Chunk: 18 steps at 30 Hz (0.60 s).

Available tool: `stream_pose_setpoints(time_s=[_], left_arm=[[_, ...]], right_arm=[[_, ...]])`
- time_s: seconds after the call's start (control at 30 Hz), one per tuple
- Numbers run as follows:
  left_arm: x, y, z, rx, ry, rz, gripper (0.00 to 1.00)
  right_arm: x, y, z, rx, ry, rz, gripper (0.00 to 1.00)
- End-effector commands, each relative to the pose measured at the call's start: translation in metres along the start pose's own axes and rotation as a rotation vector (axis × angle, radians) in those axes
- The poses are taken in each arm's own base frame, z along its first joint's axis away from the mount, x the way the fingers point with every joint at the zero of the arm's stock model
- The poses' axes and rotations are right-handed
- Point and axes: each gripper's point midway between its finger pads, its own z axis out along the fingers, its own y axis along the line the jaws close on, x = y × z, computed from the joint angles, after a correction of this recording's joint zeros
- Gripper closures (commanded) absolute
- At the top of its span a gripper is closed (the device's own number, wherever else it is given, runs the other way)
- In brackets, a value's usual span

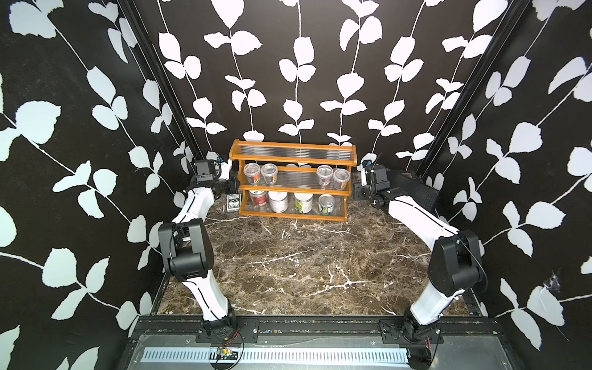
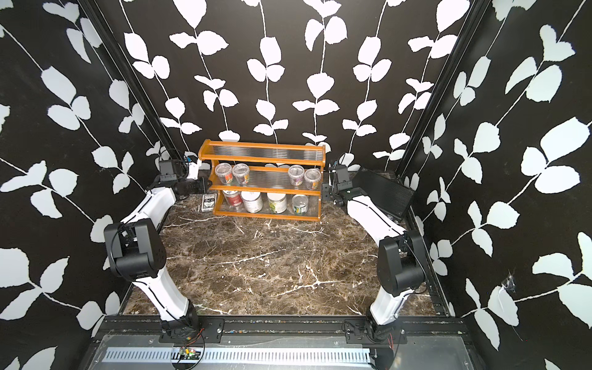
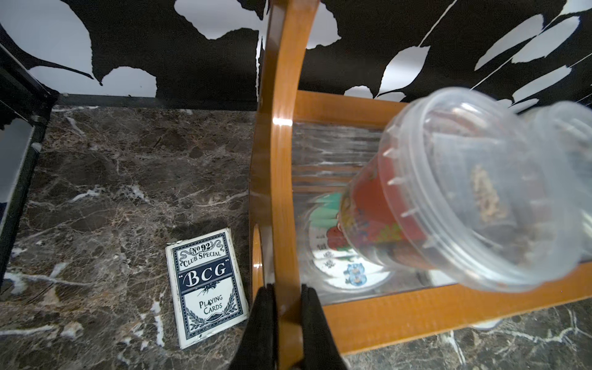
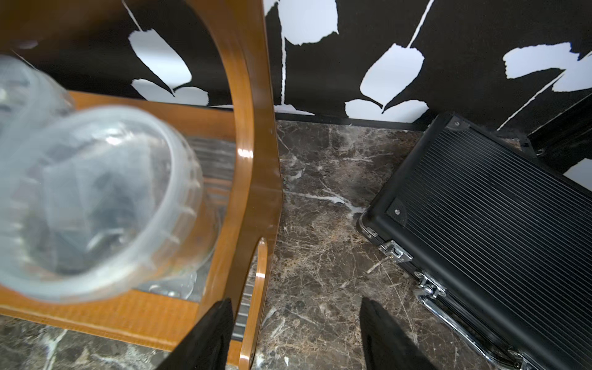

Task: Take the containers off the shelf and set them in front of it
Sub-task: Move the shelf to the center of the board.

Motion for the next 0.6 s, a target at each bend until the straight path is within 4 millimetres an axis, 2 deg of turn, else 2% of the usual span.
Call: stream_pose_setpoints(time_s=[0.0,0.17,0.33,0.43,0.57], left_arm=[[-0.011,-0.009,-0.008,0.039,-0.02,0.034,0.96],[-0.012,-0.01,-0.009,0.039,-0.02,0.035,0.97],[-0.011,-0.012,-0.009,0.043,-0.019,0.027,0.98],[-0.009,-0.013,-0.008,0.049,-0.017,0.026,0.98],[-0.007,-0.015,-0.008,0.054,-0.013,0.026,0.99]], right_arm=[[-0.02,0.01,-0.022,-0.044,-0.07,0.025,0.34],[-0.019,0.017,-0.033,-0.077,-0.063,0.053,0.34],[0.005,0.023,-0.027,-0.101,-0.001,0.081,0.35],[0.004,0.025,-0.026,-0.113,-0.009,0.088,0.38],[0.012,0.03,-0.013,-0.12,0.019,0.077,0.38]])
